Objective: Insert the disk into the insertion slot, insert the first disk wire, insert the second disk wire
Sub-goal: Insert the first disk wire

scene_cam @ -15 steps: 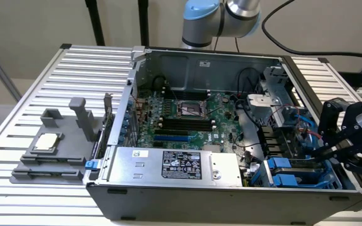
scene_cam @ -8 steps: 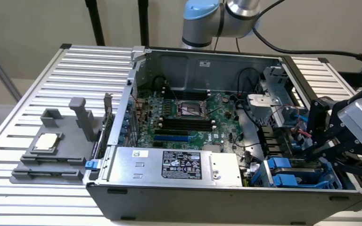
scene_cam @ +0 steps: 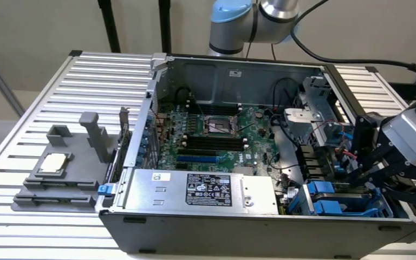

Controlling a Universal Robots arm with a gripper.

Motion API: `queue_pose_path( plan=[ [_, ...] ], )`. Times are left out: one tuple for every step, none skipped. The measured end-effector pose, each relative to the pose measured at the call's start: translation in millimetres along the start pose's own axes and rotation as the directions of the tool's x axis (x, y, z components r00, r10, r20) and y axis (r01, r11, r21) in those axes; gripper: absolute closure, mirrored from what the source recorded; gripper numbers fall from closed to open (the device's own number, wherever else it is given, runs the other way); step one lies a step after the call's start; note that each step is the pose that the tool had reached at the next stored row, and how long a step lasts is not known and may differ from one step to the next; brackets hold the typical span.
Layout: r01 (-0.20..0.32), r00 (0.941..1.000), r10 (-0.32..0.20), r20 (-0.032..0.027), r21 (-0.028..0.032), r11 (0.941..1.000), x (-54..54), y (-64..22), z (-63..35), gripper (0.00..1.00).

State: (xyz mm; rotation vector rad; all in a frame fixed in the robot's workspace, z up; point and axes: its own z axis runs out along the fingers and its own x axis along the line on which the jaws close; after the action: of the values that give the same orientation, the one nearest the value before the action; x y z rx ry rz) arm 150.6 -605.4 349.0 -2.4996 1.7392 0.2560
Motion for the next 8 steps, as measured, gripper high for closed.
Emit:
queue_pose_path(
  plan=[
    [-0.013, 0.9999, 0.013, 0.0002, 0.0023, 0.9999, 0.0, 0.0, -0.1, 0.83],
    [-0.026, 0.9997, 0.026, 0.0005, 0.0048, 0.9996, -0.1, 0.0, -0.1, 0.83],
    [-0.041, 0.9992, 0.041, 0.0010, 0.0075, 0.9991, -0.1, 0.0, -0.1, 0.83],
    [-0.055, 0.9985, 0.055, 0.0015, 0.0104, 0.9984, -0.1, 0.0, -0.1, 0.83],
    [-0.071, 0.9974, 0.071, 0.0022, 0.0133, 0.9974, -0.1, 0.0, -0.1, 0.83],
    [-0.088, 0.9961, 0.088, 0.0029, 0.0165, 0.9960, -0.1, 0.0, 0.0, 0.83],
    [-0.104, 0.9945, 0.104, 0.0036, 0.0195, 0.9943, -0.1, 0.0, 0.0, 0.83],
    [-0.122, 0.9926, 0.121, 0.0044, 0.0227, 0.9923, -0.1, 0.0, 0.0, 0.83]
  ],
)
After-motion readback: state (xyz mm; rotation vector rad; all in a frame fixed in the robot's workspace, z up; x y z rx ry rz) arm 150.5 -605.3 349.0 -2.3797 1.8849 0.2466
